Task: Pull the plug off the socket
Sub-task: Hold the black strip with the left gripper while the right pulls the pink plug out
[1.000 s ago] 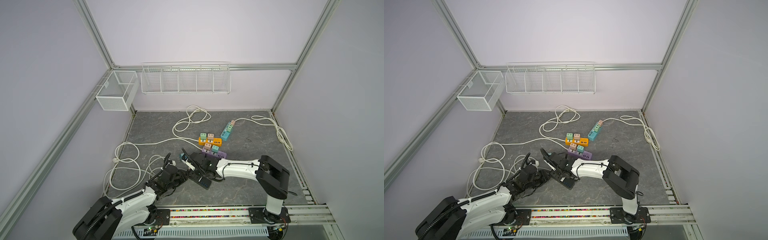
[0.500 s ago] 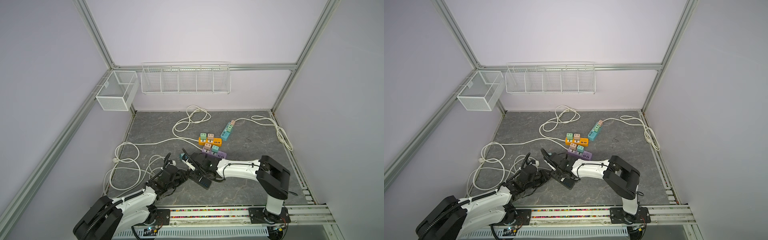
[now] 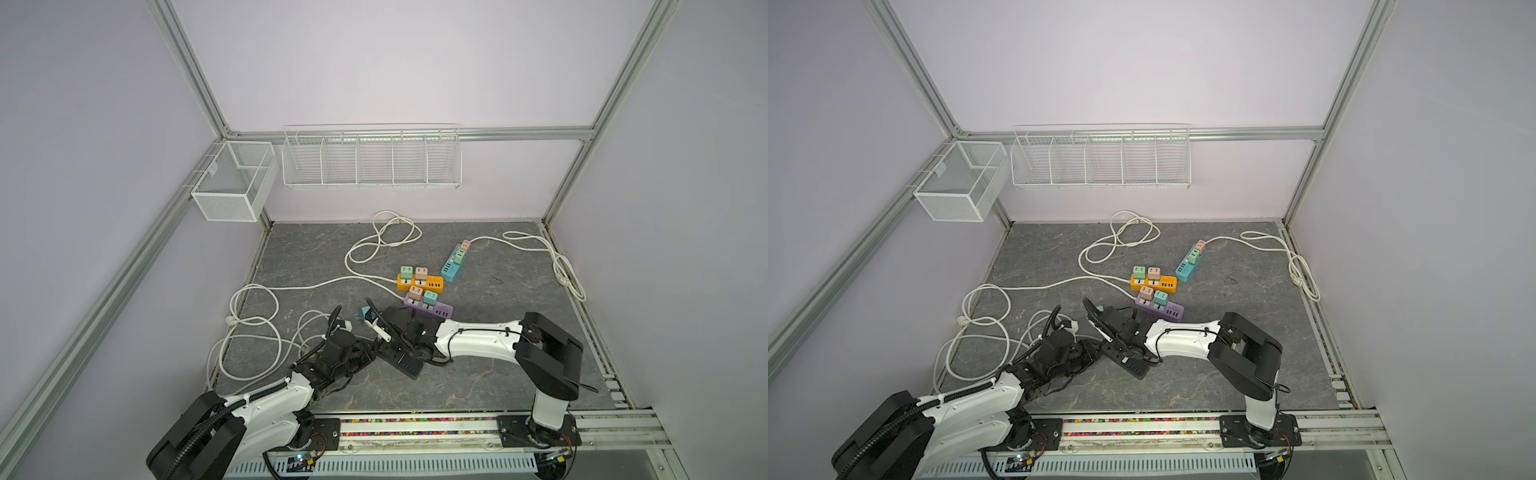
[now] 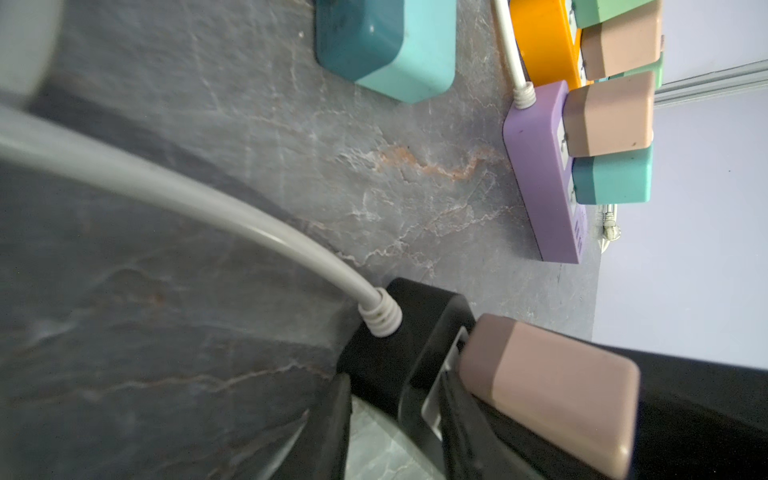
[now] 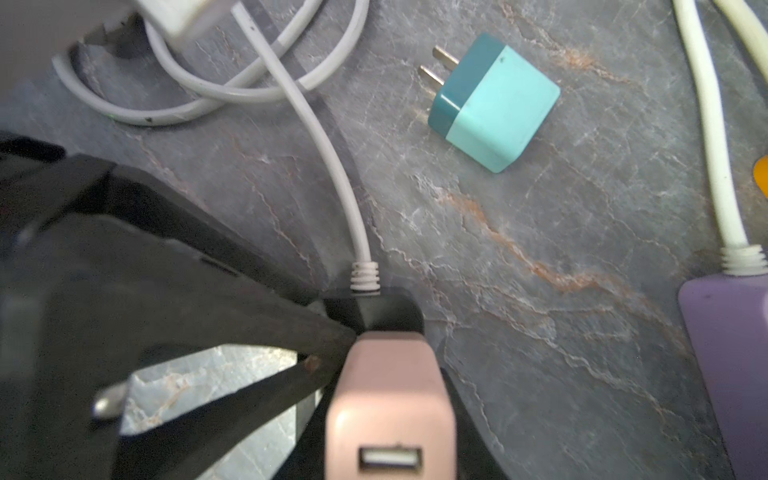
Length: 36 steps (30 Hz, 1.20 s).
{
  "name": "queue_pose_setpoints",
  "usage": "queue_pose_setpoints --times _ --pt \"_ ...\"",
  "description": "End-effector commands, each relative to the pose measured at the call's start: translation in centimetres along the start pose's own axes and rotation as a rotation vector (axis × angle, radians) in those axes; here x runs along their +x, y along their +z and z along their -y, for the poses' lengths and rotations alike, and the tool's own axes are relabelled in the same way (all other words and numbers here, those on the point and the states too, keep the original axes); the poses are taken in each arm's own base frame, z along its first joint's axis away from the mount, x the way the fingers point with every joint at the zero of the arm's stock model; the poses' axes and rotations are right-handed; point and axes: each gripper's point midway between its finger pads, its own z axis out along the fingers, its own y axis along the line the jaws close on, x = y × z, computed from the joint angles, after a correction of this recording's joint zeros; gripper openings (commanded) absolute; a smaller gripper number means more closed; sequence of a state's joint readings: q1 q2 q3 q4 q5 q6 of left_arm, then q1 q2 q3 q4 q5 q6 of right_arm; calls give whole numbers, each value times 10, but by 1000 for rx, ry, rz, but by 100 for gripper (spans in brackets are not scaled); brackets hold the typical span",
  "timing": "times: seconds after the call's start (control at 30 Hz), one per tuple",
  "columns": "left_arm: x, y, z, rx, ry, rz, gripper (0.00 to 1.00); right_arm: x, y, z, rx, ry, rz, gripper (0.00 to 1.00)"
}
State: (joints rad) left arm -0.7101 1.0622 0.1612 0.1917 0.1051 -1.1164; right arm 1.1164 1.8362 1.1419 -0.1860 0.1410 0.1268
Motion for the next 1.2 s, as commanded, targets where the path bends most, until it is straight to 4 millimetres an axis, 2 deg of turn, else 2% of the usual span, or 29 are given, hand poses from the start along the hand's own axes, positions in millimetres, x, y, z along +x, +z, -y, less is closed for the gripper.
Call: queue_pose_setpoints --times 0.0,0.07,0.23,0.5,0.7,0.83,0.97,1.03,1.17 --pt "32 -5 -67 -253 -14 -115 35 -14 -19 0 -26 9 51 18" --pt "32 -5 -68 -254 -16 -114 35 -14 -18 -1 -18 0 40 18" --pt "33 -7 -70 -253 -16 -112 35 -13 -12 -22 -71 2 34 18" --pt "33 -9 -69 -240 -17 -106 35 -26 -29 3 -12 6 69 17" --pt "32 -7 -63 -233 -4 -115 35 -22 -28 -8 -65 17 62 17" --pt "30 -6 -57 -212 -5 -113 34 -33 -46 -8 -97 63 117 17" --pt "20 -10 -38 -185 11 -87 34 -41 -61 1 -118 133 146 17" --pt "8 -13 -17 -143 54 -57 34 -42 -65 9 -123 187 148 17" --pt "-6 -24 13 -87 91 -13 35 -45 -69 23 -129 302 162 18"
